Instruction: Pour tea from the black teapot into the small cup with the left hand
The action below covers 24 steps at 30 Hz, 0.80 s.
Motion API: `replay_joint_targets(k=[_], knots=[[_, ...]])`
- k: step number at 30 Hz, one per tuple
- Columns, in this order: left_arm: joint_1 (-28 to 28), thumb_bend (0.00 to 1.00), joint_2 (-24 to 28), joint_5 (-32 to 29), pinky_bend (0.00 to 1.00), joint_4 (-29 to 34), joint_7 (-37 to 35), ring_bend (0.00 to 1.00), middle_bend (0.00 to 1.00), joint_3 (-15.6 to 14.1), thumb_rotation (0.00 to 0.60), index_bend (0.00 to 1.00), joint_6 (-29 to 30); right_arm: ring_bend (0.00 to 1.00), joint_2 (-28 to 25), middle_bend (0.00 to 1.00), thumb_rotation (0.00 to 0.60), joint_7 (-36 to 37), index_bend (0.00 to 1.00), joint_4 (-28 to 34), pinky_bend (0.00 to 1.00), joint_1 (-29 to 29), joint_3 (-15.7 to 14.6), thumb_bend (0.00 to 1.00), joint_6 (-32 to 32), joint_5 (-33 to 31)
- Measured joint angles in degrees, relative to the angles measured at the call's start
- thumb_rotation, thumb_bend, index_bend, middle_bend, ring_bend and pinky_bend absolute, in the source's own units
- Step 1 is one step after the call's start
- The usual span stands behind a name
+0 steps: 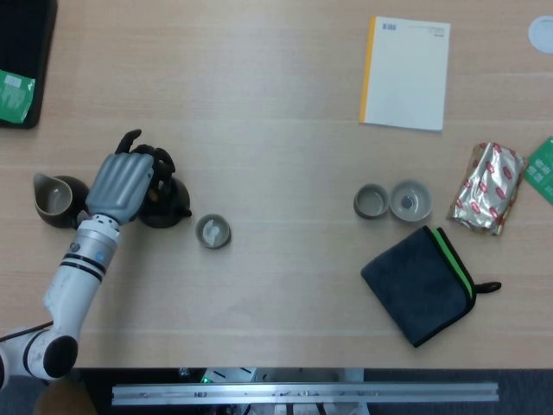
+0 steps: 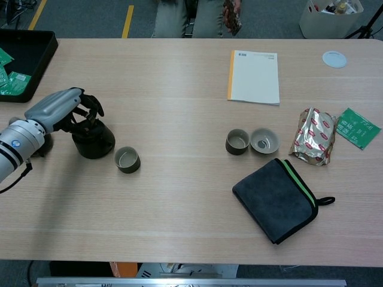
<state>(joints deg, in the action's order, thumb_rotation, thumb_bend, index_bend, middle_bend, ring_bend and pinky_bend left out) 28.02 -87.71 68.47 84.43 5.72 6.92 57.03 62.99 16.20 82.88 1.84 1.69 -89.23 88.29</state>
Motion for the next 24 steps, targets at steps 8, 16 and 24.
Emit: replay_joint_targets(k=[8,16,24], knots=[[0.42,0.32,0.32,-1.58,0.07,0.79,1.28,0.19,0.29,-0.10,0.559,0.25,-0.61,0.20,0.02,0.32,0.600,0.16,0.33,-0.14,0.24,0.02,-0.02,0.05,0.04,-0.03],[0.56,0.32,0.11,-2.68,0.07,0.96,2.18,0.17,0.26,0.03,0.430,0.21,-0.09,0.20,-0.01,0.32,0.600,0.17,0.33,-0.15,0.24,-0.14,0.04,0.05,0.18,0.01],[0.62,0.31,1.06,-2.99,0.07,2.06,2.37,0.15,0.23,0.16,0.410,0.18,0.20,0.20,-0.07,0.32,0.600,-0.07,0.33,0.02,0.24,-0.22,0.09,0.05,0.22,0.01]])
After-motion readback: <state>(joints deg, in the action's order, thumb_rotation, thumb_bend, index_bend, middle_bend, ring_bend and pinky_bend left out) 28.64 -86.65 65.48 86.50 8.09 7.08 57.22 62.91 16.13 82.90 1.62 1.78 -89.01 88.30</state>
